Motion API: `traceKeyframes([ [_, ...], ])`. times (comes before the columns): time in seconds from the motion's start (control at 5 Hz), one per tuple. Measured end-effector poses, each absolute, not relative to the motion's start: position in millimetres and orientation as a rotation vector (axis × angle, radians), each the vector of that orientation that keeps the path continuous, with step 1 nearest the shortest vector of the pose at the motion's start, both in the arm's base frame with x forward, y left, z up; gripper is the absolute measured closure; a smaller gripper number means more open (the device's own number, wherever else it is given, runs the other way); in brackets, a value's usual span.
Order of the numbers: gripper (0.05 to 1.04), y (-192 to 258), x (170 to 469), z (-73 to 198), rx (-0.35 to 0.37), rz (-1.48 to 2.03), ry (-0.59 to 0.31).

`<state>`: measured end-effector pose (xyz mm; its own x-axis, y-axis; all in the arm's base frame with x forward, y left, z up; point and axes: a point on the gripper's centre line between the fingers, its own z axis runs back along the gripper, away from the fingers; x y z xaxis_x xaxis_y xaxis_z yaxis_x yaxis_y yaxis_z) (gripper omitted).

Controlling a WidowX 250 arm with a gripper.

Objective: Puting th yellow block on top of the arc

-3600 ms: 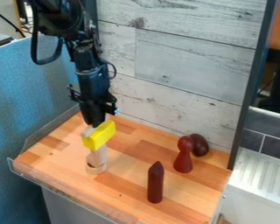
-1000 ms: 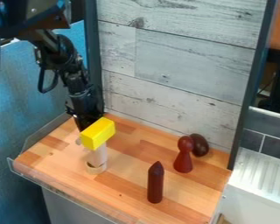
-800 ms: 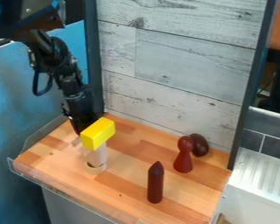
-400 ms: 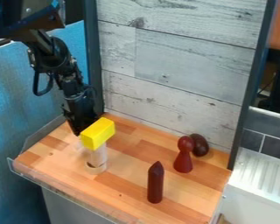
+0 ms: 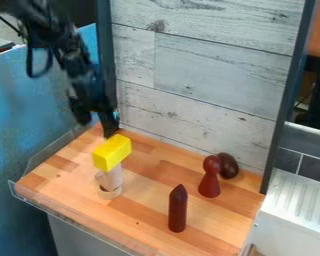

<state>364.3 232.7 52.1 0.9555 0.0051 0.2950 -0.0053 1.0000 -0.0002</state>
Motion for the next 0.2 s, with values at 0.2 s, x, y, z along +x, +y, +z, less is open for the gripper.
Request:
traceKeyframes([
  [0.2,0.079,234.2,350.1,98.2,0.018,0.051,-0.364],
])
